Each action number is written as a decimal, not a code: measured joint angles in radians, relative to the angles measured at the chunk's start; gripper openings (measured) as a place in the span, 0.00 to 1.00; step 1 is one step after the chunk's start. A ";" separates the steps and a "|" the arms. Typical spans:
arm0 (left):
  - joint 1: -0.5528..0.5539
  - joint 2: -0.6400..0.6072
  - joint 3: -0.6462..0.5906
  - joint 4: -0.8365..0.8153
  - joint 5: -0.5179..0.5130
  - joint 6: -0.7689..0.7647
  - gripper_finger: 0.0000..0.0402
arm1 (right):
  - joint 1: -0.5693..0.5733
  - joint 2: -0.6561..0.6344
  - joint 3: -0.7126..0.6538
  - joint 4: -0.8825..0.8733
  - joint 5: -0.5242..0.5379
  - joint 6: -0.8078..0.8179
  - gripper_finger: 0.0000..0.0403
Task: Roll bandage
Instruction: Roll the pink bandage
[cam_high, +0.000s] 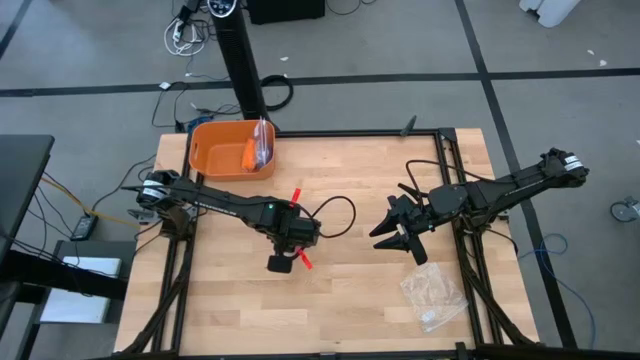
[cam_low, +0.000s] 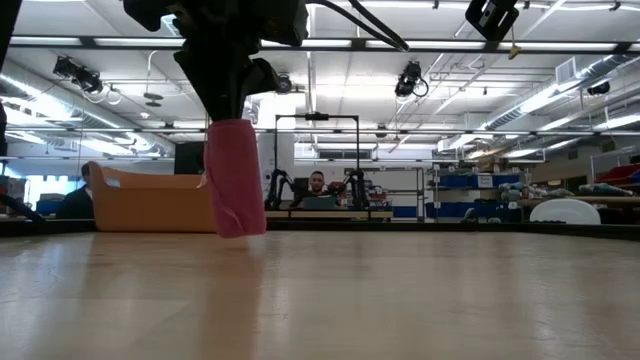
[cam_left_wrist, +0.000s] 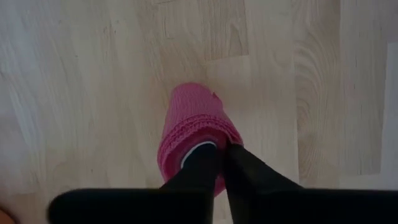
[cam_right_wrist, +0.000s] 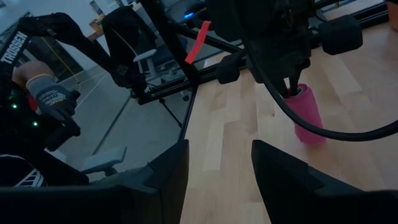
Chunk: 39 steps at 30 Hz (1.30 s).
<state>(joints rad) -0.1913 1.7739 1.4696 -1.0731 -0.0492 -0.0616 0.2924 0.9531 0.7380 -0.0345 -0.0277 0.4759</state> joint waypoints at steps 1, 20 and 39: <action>0.000 0.000 0.000 0.000 0.000 -0.001 0.12 | 0.000 0.000 0.000 0.000 0.000 0.000 0.45; 0.000 0.000 0.000 -0.039 0.000 0.001 0.36 | 0.001 0.000 0.000 -0.006 0.000 0.000 0.45; 0.000 0.000 0.000 -0.045 -0.033 0.026 0.14 | 0.001 0.003 0.000 -0.020 -0.019 -0.007 0.45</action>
<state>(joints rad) -0.1913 1.7737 1.4694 -1.1178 -0.0818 -0.0358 0.2935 0.9562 0.7380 -0.0544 -0.0463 0.4690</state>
